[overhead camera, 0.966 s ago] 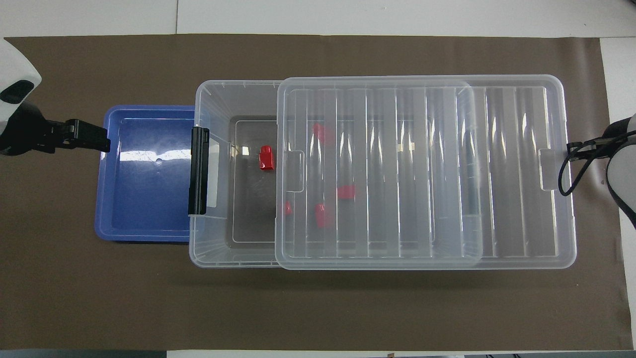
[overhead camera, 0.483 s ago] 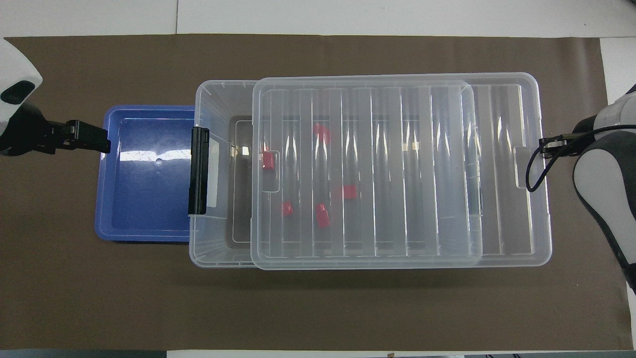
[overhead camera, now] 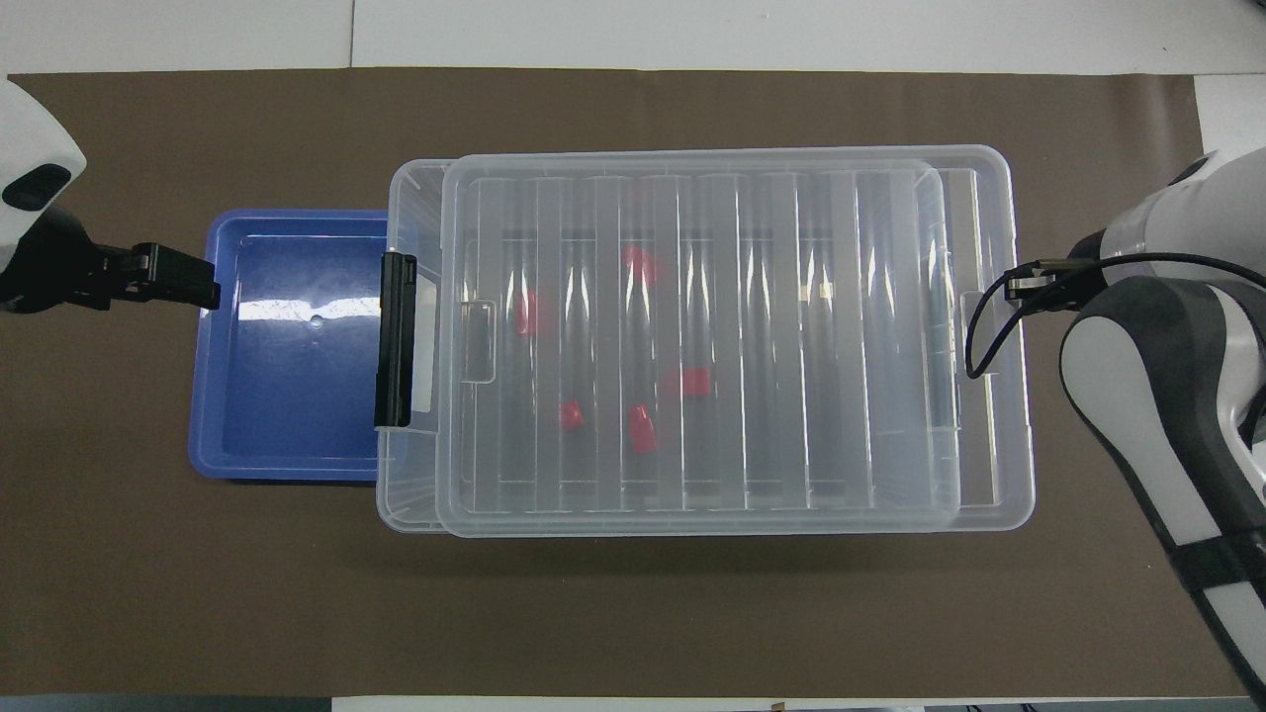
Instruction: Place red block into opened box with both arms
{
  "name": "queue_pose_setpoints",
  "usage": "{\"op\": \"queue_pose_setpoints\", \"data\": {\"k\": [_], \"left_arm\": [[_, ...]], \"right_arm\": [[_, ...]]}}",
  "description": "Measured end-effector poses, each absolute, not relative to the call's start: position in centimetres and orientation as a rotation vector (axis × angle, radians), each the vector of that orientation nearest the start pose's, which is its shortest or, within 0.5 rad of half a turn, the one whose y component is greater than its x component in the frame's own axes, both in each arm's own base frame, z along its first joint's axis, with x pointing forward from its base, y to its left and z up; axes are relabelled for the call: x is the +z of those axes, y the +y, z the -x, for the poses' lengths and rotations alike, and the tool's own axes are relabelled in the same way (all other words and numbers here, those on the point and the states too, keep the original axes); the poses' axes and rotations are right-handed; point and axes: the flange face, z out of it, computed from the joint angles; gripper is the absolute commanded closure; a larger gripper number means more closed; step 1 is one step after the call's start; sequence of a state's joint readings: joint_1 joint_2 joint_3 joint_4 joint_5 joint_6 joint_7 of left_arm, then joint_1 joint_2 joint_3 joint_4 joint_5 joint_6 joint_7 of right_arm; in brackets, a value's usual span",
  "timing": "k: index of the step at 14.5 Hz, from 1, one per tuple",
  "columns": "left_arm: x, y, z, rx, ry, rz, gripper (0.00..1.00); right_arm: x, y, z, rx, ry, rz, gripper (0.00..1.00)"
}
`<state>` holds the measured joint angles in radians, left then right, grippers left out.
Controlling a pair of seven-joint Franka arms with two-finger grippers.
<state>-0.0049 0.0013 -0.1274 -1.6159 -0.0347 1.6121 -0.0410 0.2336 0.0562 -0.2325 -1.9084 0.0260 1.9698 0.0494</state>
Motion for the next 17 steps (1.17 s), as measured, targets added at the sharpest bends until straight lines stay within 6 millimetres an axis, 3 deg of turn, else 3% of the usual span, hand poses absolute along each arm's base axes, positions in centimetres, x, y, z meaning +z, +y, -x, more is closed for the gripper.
{"op": "queue_pose_setpoints", "data": {"k": [7, 11, 17], "left_arm": [[60.7, -3.4, -55.6, 0.014, 0.151, 3.173, 0.00], [60.6, -3.2, -55.5, 0.029, 0.149, 3.173, 0.00], [60.4, -3.8, -55.2, 0.065, 0.167, 3.171, 0.00]], "right_arm": [[46.8, 2.3, -57.4, -0.012, 0.122, 3.126, 1.00], [46.8, 3.8, -57.3, -0.011, 0.139, 3.124, 1.00], [47.1, 3.6, -57.2, 0.020, 0.148, 3.125, 1.00]]}}
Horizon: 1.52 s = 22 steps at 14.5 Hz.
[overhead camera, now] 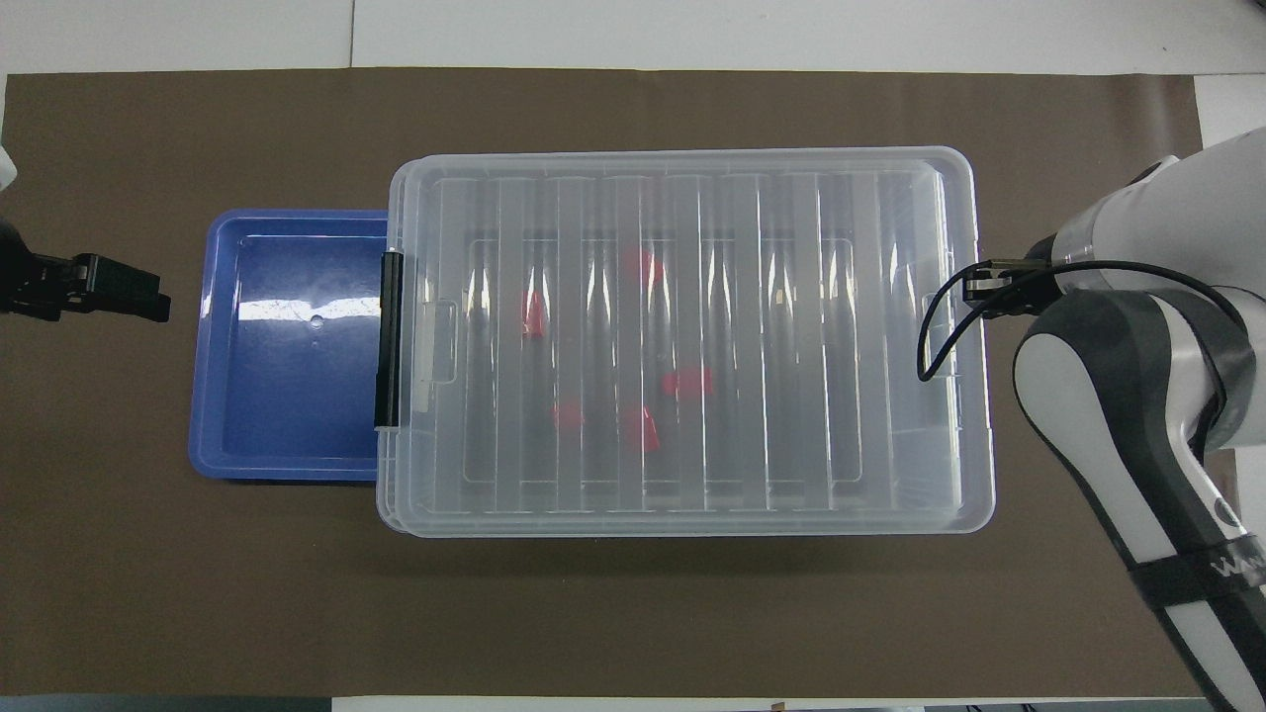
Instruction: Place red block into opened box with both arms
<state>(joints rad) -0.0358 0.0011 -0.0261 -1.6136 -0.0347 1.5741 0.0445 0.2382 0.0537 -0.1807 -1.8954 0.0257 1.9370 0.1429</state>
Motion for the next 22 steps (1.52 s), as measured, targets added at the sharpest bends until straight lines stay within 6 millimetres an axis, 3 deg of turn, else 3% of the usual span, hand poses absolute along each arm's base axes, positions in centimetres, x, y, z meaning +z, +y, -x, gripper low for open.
{"op": "queue_pose_setpoints", "data": {"k": [1, 2, 3, 5, 6, 7, 8, 10, 13, 22], "left_arm": [[60.4, -3.9, -55.2, 0.066, 0.171, 3.171, 0.00], [60.4, -4.0, -55.2, 0.068, 0.172, 3.170, 0.00], [60.4, -3.9, -55.2, 0.068, 0.172, 3.170, 0.00], [60.4, -3.9, -55.2, 0.069, 0.170, 3.171, 0.00], [60.4, -3.9, -55.2, 0.069, 0.170, 3.171, 0.00], [60.4, -3.9, -55.2, 0.069, 0.170, 3.171, 0.00], [60.4, -3.9, -55.2, 0.069, 0.170, 3.171, 0.00], [60.4, -3.9, -55.2, 0.069, 0.170, 3.171, 0.00], [60.3, -3.9, -55.2, 0.070, 0.170, 3.171, 0.00], [60.3, -3.9, -55.2, 0.070, 0.170, 3.171, 0.00]], "right_arm": [[48.0, 3.2, -57.2, 0.044, 0.158, 3.125, 1.00], [49.3, 2.6, -57.2, 0.065, 0.174, 3.125, 0.94], [50.9, 2.0, -57.2, 0.077, 0.191, 3.123, 0.82], [54.3, 0.7, -57.0, 0.091, 0.221, 3.119, 0.76], [56.0, 0.1, -56.7, 0.098, 0.224, 3.118, 0.57], [57.6, -0.4, -56.5, 0.101, 0.212, 3.117, 0.06], [58.9, -1.2, -56.3, 0.098, 0.197, 3.117, 0.00], [60.0, -3.2, -56.1, 0.093, 0.187, 3.115, 0.00], [59.6, -5.4, -56.1, 0.103, 0.216, 3.112, 0.00], [59.6, -4.3, -56.5, 0.071, 0.186, 3.117, 0.00]]}}
